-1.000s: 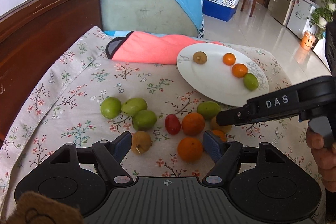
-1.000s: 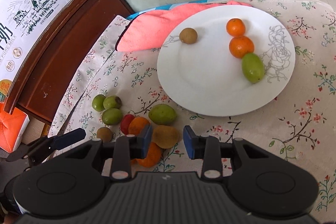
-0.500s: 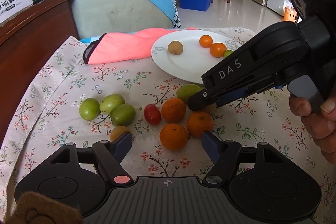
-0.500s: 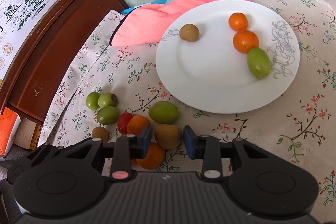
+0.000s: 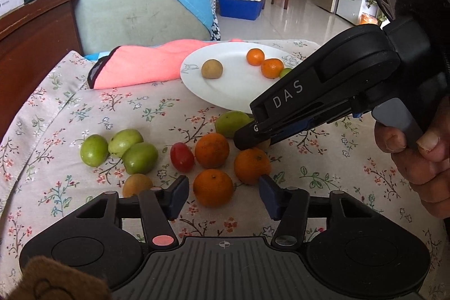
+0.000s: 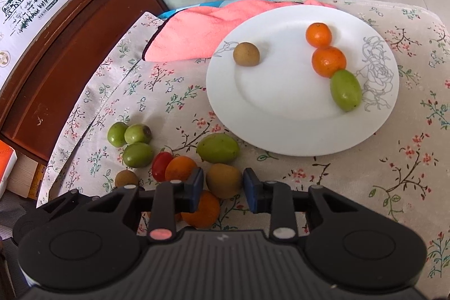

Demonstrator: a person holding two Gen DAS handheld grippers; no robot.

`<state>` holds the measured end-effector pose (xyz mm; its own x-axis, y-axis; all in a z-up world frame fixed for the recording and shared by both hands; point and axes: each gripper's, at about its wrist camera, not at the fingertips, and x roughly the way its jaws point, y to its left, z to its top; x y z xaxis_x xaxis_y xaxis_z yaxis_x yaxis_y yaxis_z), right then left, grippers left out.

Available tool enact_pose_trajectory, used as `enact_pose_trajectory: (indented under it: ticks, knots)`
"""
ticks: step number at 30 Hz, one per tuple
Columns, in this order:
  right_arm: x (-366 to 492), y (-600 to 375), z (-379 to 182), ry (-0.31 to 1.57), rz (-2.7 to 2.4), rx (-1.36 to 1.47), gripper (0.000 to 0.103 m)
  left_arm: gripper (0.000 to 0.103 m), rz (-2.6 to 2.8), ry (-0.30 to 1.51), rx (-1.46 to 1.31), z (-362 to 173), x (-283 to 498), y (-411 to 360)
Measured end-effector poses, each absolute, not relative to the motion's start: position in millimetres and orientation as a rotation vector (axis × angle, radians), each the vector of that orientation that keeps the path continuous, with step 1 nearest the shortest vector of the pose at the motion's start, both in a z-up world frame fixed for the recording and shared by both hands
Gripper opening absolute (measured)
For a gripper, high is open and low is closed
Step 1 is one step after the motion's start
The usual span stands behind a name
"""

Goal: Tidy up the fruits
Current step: 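Grasp a tangerine with the left tool while the right tool grasps a brown kiwi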

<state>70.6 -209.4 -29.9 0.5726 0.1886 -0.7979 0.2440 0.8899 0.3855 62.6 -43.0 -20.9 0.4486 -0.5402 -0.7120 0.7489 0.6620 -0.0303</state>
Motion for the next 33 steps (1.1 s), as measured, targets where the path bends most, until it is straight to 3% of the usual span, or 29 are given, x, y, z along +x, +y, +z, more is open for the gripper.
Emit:
enact_pose_trajectory:
  ticks: [5,23,27,33]
  knots:
    - [69.5,-214.0,-28.9,0.978,-0.04,0.502,0.029,0.041,-0.807,0.771,0.32,-21.7,63.0,-42.2]
    - [68.2,-219.0,-29.4,0.987,-0.039,0.543,0.032,0.04,-0.755,0.763,0.304,-26.7,72.0,-40.6]
    - [67.6,-217.9,-29.4,0.987,-0.032,0.531,0.031,0.029,-0.755,0.767,0.298,-25.5,72.6,-40.3]
    - [66.3,-217.3,-28.0,0.989,-0.019,0.513,0.029,0.028,-0.736,0.777,0.3,-22.5,72.0,-39.1]
